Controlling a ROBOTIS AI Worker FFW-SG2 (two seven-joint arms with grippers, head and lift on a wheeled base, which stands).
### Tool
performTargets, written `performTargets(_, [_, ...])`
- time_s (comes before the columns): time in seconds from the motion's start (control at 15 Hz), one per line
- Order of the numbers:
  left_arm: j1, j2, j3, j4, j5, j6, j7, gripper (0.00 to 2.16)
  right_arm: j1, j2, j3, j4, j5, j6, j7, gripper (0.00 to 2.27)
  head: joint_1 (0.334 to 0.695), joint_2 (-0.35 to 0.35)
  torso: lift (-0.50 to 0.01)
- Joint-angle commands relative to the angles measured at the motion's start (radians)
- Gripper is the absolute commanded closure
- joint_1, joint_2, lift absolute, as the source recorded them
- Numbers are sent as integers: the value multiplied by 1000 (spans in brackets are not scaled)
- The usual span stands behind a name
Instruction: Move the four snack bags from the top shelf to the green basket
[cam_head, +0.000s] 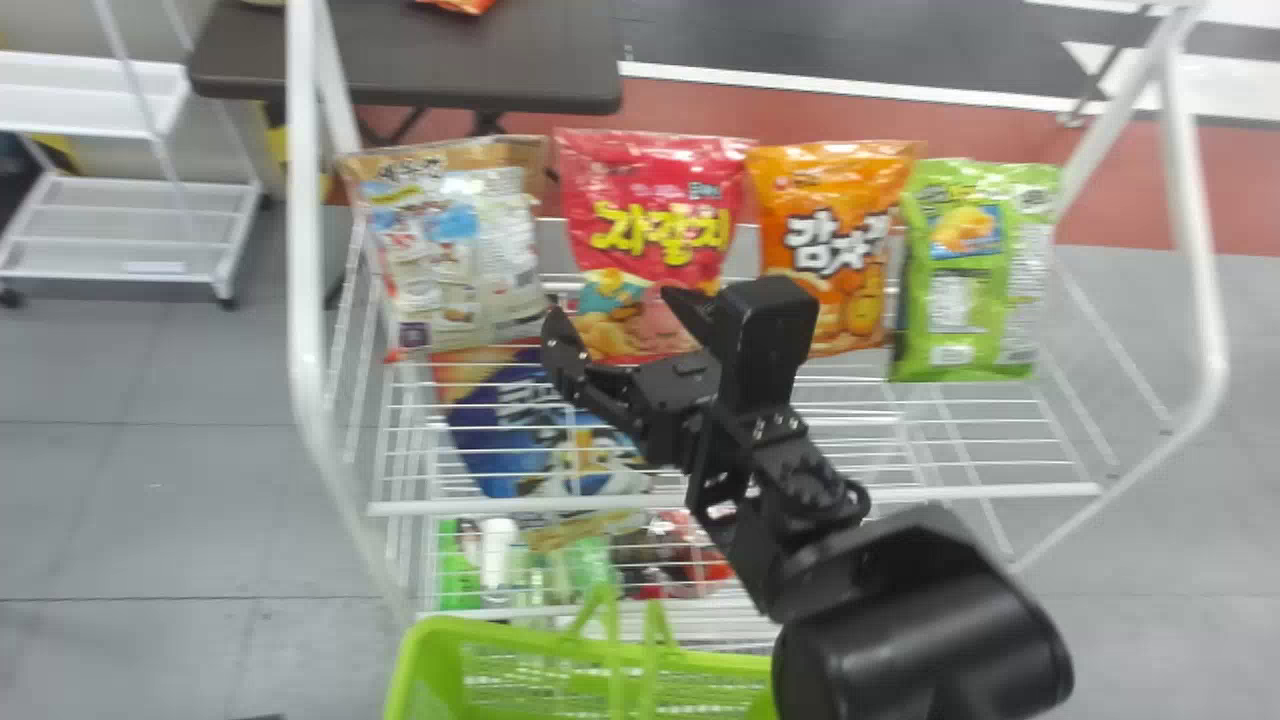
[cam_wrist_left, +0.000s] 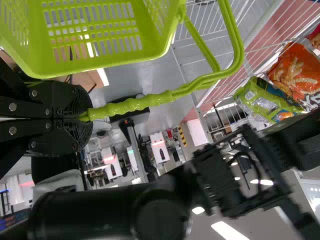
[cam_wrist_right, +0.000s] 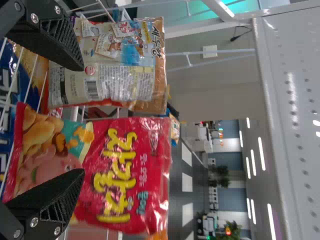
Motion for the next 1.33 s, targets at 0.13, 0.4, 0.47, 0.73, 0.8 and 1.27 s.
performTargets(0.13, [-13, 14, -7, 9, 14, -15, 0, 1163, -180, 6, 91, 171, -41, 18, 6, 90, 695, 19, 0])
performTargets(0.4, [-29, 21, 9, 32, 37, -24, -15, 1163, -272, 6, 131, 291, 4, 28, 6, 90, 695, 77, 0])
performTargets(0.47, [-30, 21, 12, 35, 40, -24, -17, 1163, -295, 6, 135, 326, 8, 28, 9, 90, 695, 85, 0])
performTargets(0.73, [-42, 27, 18, 46, 52, -24, -25, 1163, -361, 6, 135, 406, 14, 34, 128, 410, 695, 104, 0])
performTargets(0.8, [-46, 27, 18, 51, 55, -24, -25, 1163, -366, 6, 135, 406, 19, 55, 148, 603, 695, 111, 0])
performTargets(1.27, [-44, 25, 16, 57, 55, -24, -35, 1163, -396, 6, 120, 403, 31, 160, 233, 2229, 695, 126, 0])
